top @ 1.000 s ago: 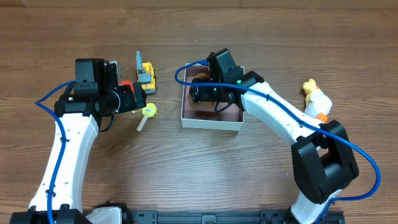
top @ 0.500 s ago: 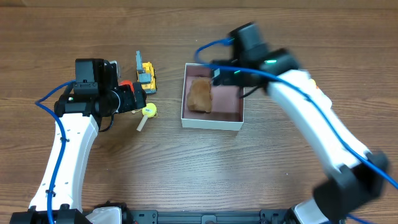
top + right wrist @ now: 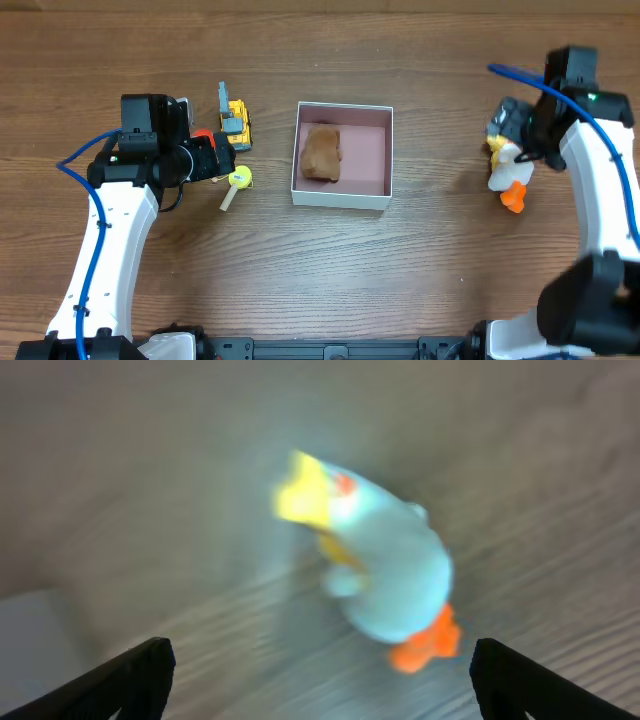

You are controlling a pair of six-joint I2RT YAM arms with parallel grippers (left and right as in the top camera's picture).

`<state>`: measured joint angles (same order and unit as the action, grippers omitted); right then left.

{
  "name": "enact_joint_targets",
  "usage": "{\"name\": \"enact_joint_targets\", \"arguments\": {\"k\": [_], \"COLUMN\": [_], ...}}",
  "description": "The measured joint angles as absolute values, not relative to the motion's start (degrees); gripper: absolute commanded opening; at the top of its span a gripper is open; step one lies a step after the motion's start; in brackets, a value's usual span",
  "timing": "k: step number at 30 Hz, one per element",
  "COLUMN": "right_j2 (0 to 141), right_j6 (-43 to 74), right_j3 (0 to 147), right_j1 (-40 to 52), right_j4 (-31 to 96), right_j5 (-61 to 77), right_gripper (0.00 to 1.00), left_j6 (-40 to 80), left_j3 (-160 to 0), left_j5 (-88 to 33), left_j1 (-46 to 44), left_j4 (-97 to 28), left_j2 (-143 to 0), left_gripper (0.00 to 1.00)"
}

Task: Pack container
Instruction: 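Move the right gripper to the white plush duck and grasp it, then carry the duck into the box beside the hamster and release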

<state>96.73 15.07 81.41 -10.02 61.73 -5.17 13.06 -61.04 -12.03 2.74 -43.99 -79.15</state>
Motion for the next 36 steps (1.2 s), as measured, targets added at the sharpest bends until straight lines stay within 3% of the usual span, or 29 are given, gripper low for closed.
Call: {"name": "enact_joint_targets", "arguments": {"k": [6,10,12,17,19,20,21,31,33,36], "right_j2": [103.63,106.04,107.39,109.03,109.78,110.3,110.89,108.95,105.49,96.36], "right_j6": [11.7,11.14,10.76,10.59,10.48,10.55,10.83,12.16,12.99,14.48], "right_j3": [77.06,77.01,77.01,77.01,77.01,77.01,77.01,77.14,77.1,77.14], "right_j1": [-14.83,-16.08,-16.25,-16.25,-16.25,-16.25,-16.25,-15.44,-13.28,-7.33], "right_j4": [58.3,56.82,56.38,54.74,54.37,54.26,54.24,60.97,63.11,65.98], "right_j5": [-3.38,-3.2,-3.11,-0.91,0.08,0.6,1.08,2.96,3.03,3.07], "right_gripper": [0.97,0.92,0.79,0.66,0.49,0.35,0.31,0.1,0.04,0.04], "left_j6": [13.06,13.06,13.06,13.06,13.06,13.06,13.06,13.06,13.06,13.06], "left_j3": [-61.04,-61.04,-61.04,-61.04,-61.04,-61.04,-61.04,-61.04,-61.04,-61.04], "left_j5": [-12.03,-12.01,-12.01,-12.01,-12.01,-12.03,-12.03,-12.03,-12.03,-12.03], "left_j1": [2.74,2.74,2.74,2.74,2.74,2.74,2.74,2.74,2.74,2.74], "left_j4": [-43.97,-43.99,-43.97,-43.99,-43.99,-43.99,-43.99,-43.97,-43.99,-43.99], "left_j2": [-79.15,-79.15,-79.15,-79.15,-79.15,-79.15,-79.15,-79.15,-79.15,-79.15], "left_gripper": [1.0,1.0,1.0,1.0,1.0,1.0,1.0,1.0,1.0,1.0]}}
